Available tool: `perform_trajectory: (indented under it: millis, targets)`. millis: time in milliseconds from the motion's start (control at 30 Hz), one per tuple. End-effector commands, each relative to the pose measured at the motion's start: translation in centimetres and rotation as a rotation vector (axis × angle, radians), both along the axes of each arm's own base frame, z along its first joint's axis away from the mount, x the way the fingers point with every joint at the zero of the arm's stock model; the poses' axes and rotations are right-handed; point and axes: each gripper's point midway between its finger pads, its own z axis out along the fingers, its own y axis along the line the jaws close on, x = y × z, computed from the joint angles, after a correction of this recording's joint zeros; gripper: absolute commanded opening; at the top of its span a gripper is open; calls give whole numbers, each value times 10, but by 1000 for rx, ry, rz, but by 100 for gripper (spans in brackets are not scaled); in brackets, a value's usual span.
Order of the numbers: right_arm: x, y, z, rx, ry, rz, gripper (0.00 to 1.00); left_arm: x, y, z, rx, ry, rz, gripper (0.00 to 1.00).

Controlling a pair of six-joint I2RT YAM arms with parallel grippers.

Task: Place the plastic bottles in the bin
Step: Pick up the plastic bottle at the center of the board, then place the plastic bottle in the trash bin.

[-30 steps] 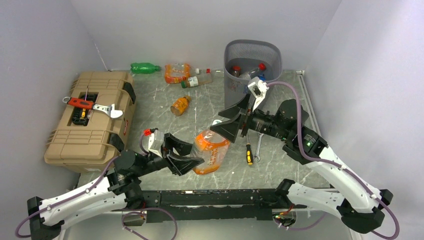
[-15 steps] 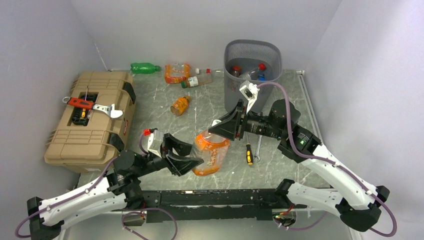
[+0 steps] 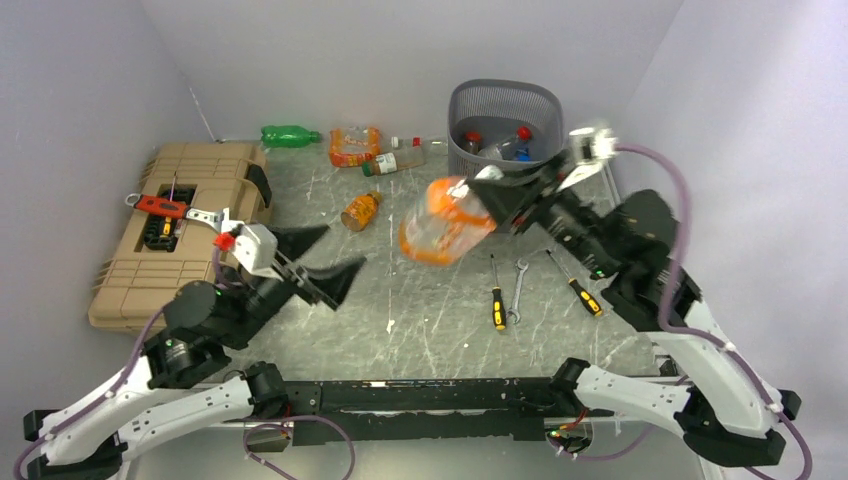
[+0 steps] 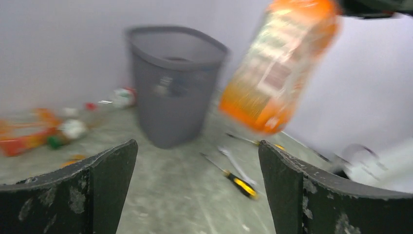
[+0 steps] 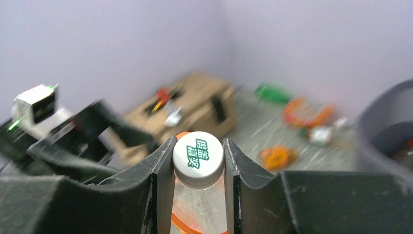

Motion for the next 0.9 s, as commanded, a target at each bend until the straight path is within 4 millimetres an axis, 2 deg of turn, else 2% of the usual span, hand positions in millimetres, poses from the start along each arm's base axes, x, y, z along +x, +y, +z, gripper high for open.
perform_trajectory:
  millis: [0, 33, 100, 133, 200, 267, 333, 467, 500, 600, 867]
  targets:
    - [49, -86, 85, 156, -203, -534, 0, 63, 73, -6, 296, -26, 532, 99]
    - [61, -99, 94, 158, -217, -645, 0, 68, 75, -10, 350, -38, 570, 99]
    - [88, -110, 100, 94, -239, -815, 0, 74, 71, -23, 427, -47, 583, 99]
    - [108, -104, 94, 31, -235, -869, 0, 75, 67, -33, 448, -43, 573, 99]
    - [138, -110, 103, 47, -232, -935, 0, 76, 59, -50, 459, -32, 546, 99]
    - [171, -122, 100, 69, -193, -970, 0, 76, 55, -62, 450, -31, 534, 100]
    - [204, -136, 93, 85, -159, -1016, 0, 75, 56, -66, 421, -35, 531, 100]
    - [263, -153, 69, 89, -128, -1066, 0, 70, 66, -63, 403, -24, 542, 100]
    - [283, -151, 56, 79, -102, -1064, 0, 70, 71, -65, 407, -19, 558, 100]
    - [322, -151, 25, 40, -52, -1077, 0, 69, 80, -65, 394, -4, 589, 99]
    - [385, -144, -47, 7, 18, -1011, 0, 68, 77, -70, 409, 8, 572, 99]
